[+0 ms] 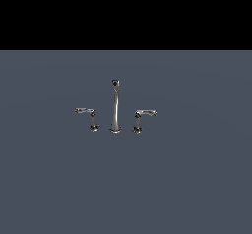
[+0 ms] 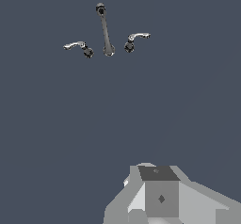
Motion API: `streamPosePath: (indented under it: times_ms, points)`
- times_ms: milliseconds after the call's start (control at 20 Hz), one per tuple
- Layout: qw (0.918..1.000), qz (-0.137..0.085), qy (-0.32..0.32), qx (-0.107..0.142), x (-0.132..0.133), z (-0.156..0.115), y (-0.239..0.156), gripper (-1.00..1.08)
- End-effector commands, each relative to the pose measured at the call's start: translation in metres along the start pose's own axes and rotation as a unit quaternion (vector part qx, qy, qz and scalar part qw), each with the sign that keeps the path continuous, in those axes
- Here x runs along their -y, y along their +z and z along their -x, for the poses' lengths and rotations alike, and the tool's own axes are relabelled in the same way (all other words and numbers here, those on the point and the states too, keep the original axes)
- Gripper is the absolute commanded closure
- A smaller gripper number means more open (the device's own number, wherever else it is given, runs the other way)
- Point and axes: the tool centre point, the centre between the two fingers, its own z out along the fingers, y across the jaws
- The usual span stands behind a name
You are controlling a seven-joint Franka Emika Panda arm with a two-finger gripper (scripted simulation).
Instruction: Turn on the faucet by rotating a designated handle.
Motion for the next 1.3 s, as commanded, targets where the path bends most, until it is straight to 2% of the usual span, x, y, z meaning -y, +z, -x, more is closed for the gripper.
streamPosePath:
  times_ms: [0,300,600,900,1250]
  points:
    - [0.9997,-0.001,0.024,0.000,0.011,-0.002,0.012,1.08]
    - [0.9964,-0.002,0.085,-0.001,0.040,-0.011,0.041,1.08]
    - [0.9893,-0.004,0.146,-0.002,0.069,-0.024,0.071,1.08]
    - [0.9785,-0.006,0.206,-0.003,0.096,-0.041,0.101,1.08]
    - [0.9620,-0.009,0.273,-0.004,0.125,-0.064,0.134,1.08]
